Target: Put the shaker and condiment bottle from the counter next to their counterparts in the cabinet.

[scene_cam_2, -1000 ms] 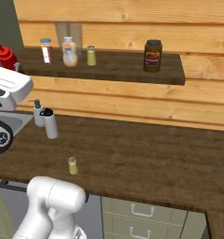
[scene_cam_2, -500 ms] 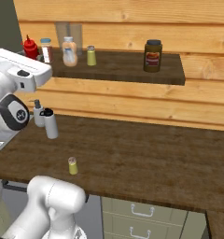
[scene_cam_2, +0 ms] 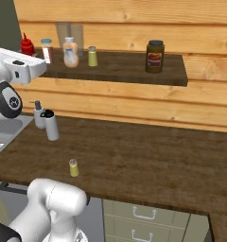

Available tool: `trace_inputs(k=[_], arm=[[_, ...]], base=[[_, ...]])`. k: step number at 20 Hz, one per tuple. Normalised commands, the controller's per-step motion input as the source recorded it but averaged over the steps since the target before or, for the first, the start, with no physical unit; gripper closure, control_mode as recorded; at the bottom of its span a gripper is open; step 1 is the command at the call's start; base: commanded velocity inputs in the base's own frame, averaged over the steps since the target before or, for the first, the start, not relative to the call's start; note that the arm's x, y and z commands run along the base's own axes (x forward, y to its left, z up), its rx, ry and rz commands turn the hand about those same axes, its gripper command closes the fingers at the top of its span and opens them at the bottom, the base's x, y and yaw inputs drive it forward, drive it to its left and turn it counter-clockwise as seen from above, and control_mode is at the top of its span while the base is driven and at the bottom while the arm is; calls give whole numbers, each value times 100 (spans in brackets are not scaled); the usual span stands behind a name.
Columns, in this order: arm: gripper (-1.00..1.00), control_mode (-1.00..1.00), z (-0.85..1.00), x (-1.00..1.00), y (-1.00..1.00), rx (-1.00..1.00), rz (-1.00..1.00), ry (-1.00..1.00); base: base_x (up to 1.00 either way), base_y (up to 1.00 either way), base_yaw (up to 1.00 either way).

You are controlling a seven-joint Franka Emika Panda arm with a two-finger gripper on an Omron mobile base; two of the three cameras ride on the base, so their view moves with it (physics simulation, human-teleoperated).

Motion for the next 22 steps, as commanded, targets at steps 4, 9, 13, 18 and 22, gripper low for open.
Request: trace_inputs(k=[4,9,13,18,22], arm=[[100,-100,2,24,4,0,-1,24],[100,-100,0,18,-3,1,0,4],[100,-100,-16,16,-2,0,0,-2],[100,-100,-33,3,-5,-6,0,-23],[100,-100,-33,6,-16,-12,0,-37]], base=[[0,0,0],[0,0,0],[0,0,0],[0,0,0],[0,0,0]])
